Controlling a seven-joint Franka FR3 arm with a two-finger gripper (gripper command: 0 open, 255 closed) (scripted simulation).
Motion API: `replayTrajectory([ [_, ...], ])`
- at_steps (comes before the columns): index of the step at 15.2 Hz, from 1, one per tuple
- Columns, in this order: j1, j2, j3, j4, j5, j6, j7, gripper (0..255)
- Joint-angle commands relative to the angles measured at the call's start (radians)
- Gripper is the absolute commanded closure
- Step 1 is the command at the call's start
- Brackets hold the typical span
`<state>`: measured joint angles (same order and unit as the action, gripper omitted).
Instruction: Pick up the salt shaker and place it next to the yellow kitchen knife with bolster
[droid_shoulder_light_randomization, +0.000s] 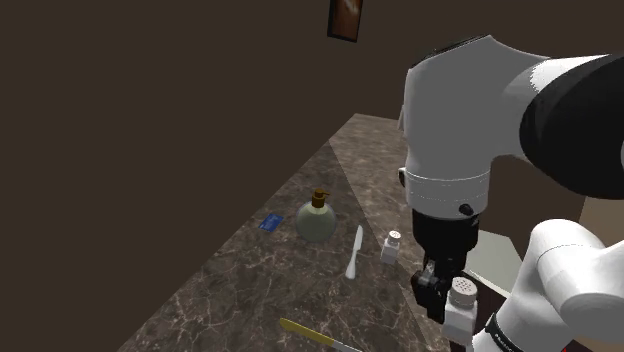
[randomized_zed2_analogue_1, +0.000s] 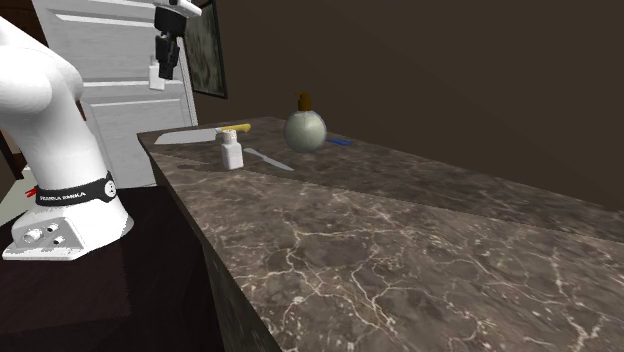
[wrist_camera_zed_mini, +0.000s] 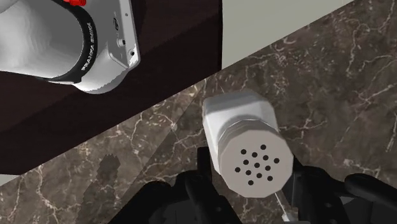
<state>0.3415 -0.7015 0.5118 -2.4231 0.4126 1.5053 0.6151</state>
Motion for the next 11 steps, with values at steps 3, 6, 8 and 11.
replayTrajectory([
  [3,0.021,0.048,0.097,0.054,0.065,0.026,0.104,255],
  [6,0.028,0.105,0.189,0.12,0.108,0.052,0.2,255],
  [8,0.029,0.107,0.199,0.097,0.114,0.078,0.195,255],
  [11,0.029,0.113,0.215,0.064,0.122,0.118,0.189,255],
])
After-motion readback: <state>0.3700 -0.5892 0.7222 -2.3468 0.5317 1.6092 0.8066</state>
